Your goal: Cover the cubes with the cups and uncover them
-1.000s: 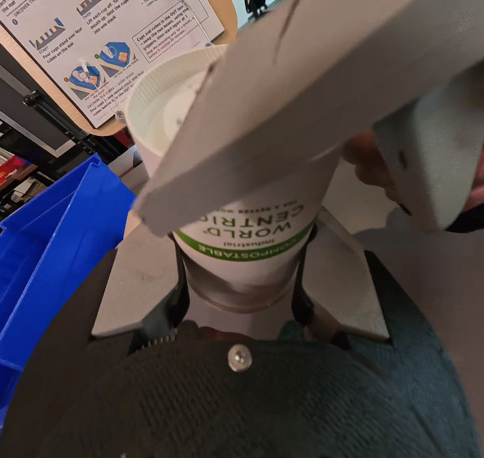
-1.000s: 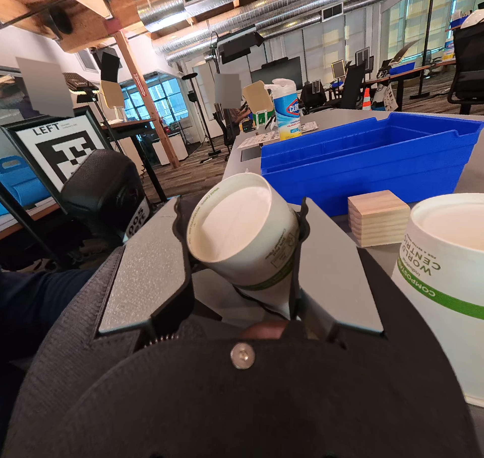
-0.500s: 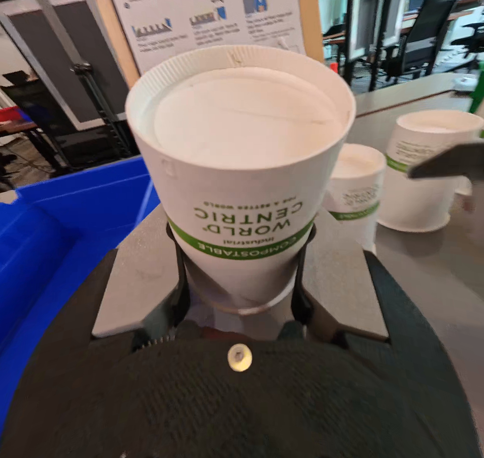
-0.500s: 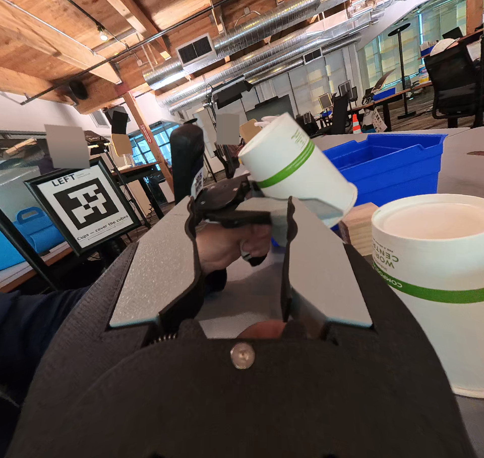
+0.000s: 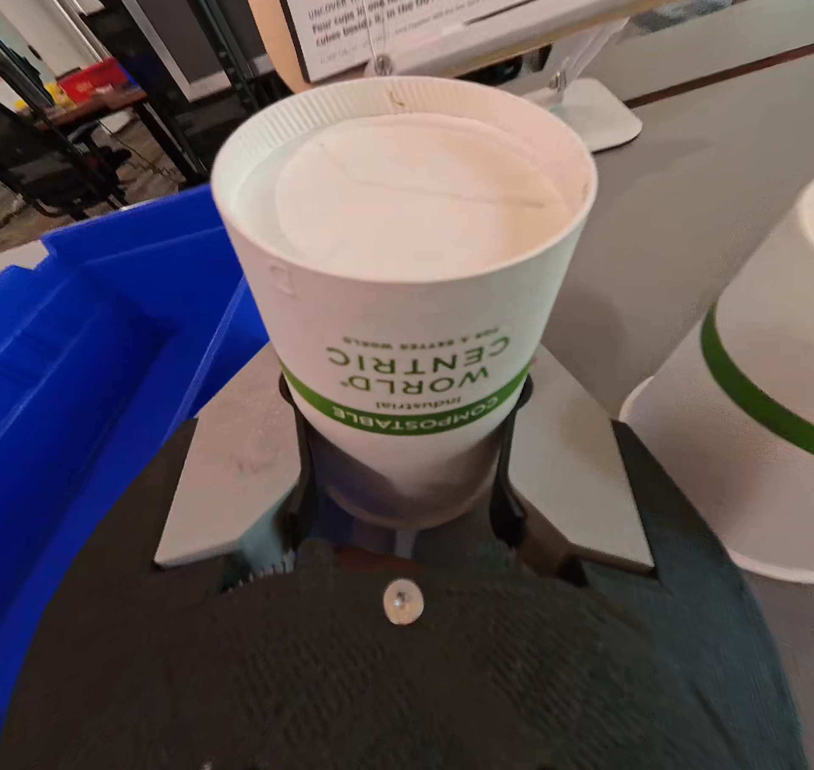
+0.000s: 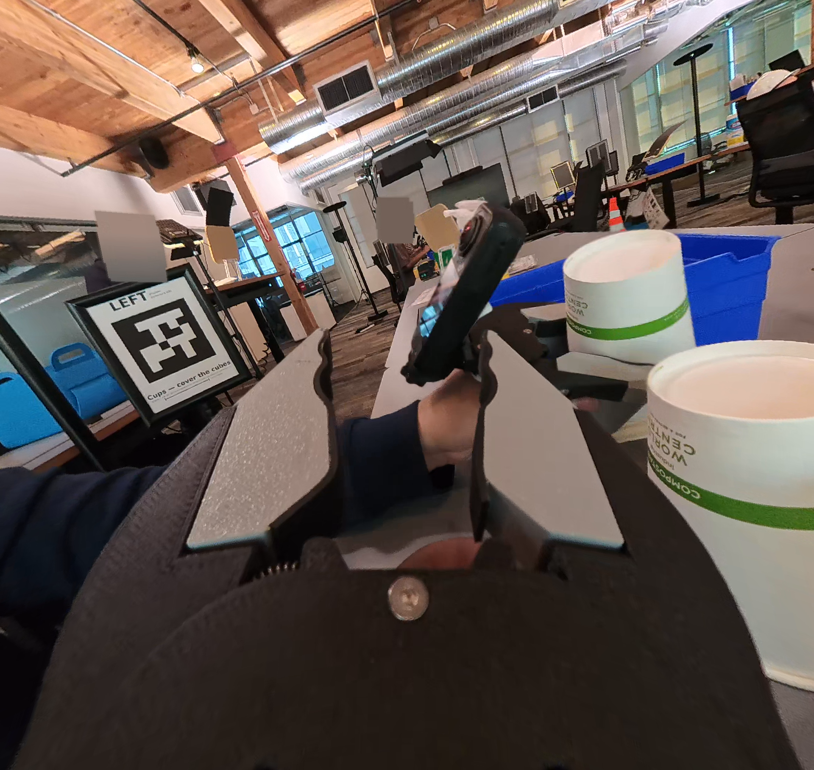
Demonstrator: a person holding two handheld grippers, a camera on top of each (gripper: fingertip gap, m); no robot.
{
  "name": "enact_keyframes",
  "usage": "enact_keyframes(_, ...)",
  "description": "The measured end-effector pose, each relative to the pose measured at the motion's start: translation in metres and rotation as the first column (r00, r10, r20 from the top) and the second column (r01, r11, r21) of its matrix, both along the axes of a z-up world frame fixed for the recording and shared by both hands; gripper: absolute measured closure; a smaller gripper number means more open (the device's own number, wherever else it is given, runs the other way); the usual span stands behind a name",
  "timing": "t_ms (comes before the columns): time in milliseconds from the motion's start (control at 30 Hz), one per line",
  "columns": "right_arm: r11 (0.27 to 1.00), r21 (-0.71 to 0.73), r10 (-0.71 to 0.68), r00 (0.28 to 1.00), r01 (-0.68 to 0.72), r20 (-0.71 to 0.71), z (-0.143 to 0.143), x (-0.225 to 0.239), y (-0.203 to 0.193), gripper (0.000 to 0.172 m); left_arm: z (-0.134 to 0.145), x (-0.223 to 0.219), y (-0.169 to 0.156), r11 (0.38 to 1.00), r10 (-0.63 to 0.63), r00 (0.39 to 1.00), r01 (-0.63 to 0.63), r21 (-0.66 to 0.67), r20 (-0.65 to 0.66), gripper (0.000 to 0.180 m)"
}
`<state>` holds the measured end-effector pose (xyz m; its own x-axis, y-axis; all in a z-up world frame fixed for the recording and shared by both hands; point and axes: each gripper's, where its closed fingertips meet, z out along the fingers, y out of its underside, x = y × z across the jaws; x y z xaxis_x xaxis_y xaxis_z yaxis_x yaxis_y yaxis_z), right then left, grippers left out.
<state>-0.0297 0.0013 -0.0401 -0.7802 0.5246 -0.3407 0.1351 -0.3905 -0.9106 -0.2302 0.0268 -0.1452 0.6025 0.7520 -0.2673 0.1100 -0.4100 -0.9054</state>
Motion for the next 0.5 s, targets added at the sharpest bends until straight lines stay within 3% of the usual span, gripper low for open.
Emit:
enact_keyframes(233,1.0,-0.003,0.001,1.0,-0.001,-0.01,0.003,0.001,0.0,0.108,-0.029,0.006,0.0,0.999,-0.046,0.963,0.042,0.022,0.264,0.08)
enact_keyframes(367,1.0,0.015,0.002,1.0,-0.002,-0.011,0.001,0.001,-0.003,0.108,-0.036,0.02,0.007,0.996,-0.09,0.945,0.089,0.017,0.315,0.077)
enact_keyframes(500,1.0,0.013,-0.005,1.0,0.005,-0.012,0.001,0.001,-0.001,0.108,-0.029,0.027,0.008,0.994,-0.106,0.955,0.1,0.037,0.276,0.079)
